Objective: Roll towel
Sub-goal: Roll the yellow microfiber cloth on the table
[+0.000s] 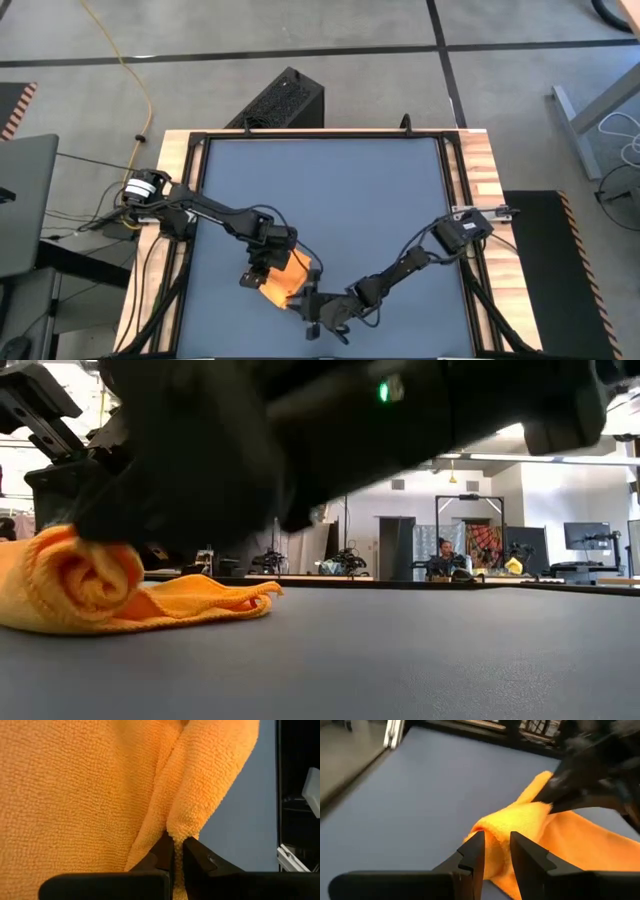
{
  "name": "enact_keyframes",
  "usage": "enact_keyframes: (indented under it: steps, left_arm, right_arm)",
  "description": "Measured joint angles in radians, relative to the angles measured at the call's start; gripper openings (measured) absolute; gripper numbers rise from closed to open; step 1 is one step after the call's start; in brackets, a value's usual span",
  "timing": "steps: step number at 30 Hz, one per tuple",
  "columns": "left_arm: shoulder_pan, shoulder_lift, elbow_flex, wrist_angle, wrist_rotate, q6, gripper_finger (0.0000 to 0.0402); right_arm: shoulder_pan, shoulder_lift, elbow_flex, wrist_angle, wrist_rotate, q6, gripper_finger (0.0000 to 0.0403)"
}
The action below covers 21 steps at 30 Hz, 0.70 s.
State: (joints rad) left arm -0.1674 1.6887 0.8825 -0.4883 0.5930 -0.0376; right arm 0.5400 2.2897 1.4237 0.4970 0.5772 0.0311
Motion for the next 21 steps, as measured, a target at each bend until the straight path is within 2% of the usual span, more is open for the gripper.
enact_keyframes:
  steps: [4, 9, 13, 19, 21]
  left_arm:
    - [0.0, 0.0, 0.0, -0.002, 0.004, 0.0, 0.0006]
    - [0.0, 0.0, 0.0, 0.004, -0.013, 0.004, 0.001]
    - [0.0, 0.0, 0.0, 0.008, -0.03, 0.022, 0.0029]
    - [-0.003, 0.0, 0.0, 0.008, -0.033, 0.054, 0.0077]
    - [-0.002, 0.0, 0.0, 0.004, -0.033, 0.064, 0.0094]
  right_arm:
    - [0.01, 0.034, 0.062, -0.012, 0.026, -0.097, 0.0117]
    - [0.011, 0.037, 0.098, -0.044, 0.052, -0.109, 0.0117]
    - [-0.007, 0.038, 0.107, -0.098, 0.052, -0.025, 0.0117]
    - [-0.033, 0.039, 0.107, -0.16, 0.053, 0.084, 0.0116]
    - [-0.034, 0.039, 0.107, -0.168, 0.084, 0.137, 0.011]
